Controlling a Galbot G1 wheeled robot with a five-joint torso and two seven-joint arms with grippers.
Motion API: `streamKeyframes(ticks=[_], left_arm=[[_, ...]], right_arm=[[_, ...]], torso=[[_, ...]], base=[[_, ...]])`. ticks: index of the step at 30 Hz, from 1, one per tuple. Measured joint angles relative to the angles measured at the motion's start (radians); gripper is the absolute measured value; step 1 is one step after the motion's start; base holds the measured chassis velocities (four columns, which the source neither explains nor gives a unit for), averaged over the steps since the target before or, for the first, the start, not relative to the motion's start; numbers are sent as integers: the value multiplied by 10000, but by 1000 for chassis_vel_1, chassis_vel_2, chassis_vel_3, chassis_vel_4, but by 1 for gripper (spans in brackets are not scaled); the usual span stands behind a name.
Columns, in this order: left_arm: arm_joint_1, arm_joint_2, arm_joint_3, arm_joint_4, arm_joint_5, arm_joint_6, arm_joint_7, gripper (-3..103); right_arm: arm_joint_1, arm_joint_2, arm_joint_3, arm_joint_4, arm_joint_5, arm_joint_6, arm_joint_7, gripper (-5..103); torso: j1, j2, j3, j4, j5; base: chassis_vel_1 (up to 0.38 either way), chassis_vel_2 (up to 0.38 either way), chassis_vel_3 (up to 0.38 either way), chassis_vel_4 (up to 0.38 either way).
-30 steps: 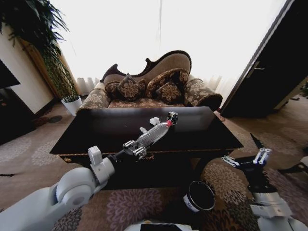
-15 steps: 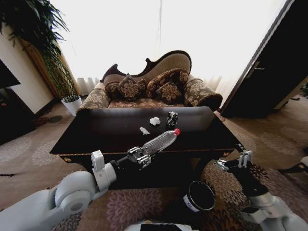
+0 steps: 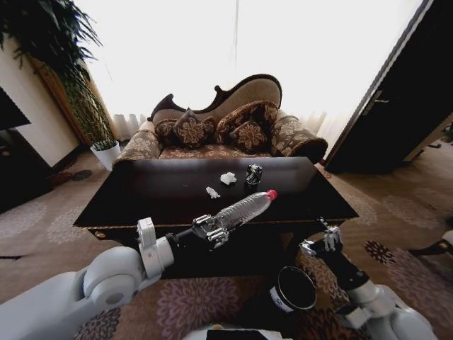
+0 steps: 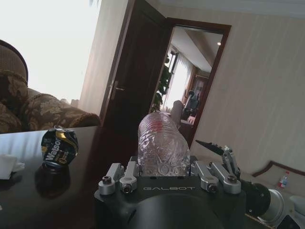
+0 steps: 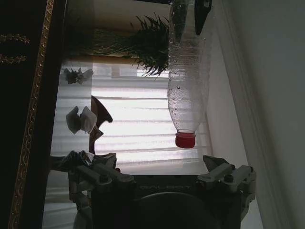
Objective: Move to the front of the table and place the trash on the table into the trash bin.
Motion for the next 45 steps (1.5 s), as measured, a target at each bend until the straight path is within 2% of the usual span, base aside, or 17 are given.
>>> streamKeyframes(ticks=[1,3,6,13,18,31,39,42,44,45], left_arm=[[0,0,0,0,0,0,0,42],[-910,-331,948,0,-271,42,-192,42],[-1627,-687,1788,1,-520,120,-439,42],[-1308,-501,1726,7,-582,134,-377,42],[-1220,-861,2101,12,-450,127,-522,42],[-1384,-1451,2782,88,-314,77,-912,42],[-1317,-1627,3031,277,-179,77,-991,42],[-1313,-1698,3071,364,-121,75,-989,42],[-1359,-1771,3128,408,-102,66,-991,42],[-1398,-1809,3171,414,-102,65,-997,42]], right_arm=[[0,0,0,0,0,0,0,100],[60,-26,-27,-37,109,-64,-35,100],[89,-69,-4,-81,380,-154,-113,100],[113,-319,213,-263,999,-297,-133,100],[372,-445,106,-210,1470,-601,-294,100],[64,-128,31,598,1504,-612,-315,100],[-113,105,-178,876,1103,-515,-324,101],[-135,187,-221,947,981,-486,-359,93],[-137,235,-263,945,882,-452,-370,83],[-139,253,-278,931,833,-415,-370,83]], torso=[[0,0,0,0,0],[0,0,0,-1,1],[2,-1,0,-3,1],[0,0,0,1,0],[1,-1,0,1,0],[1,0,0,-1,0],[0,0,-1,0,-1],[0,0,0,0,-1],[1,-1,0,-1,0],[1,-1,0,0,-1]], base=[[0,0,0,0],[0,0,0,0],[0,0,0,0],[0,0,0,0],[0,0,0,0],[0,0,0,0],[0,0,0,0],[0,0,0,0],[0,0,0,0],[0,0,0,0]])
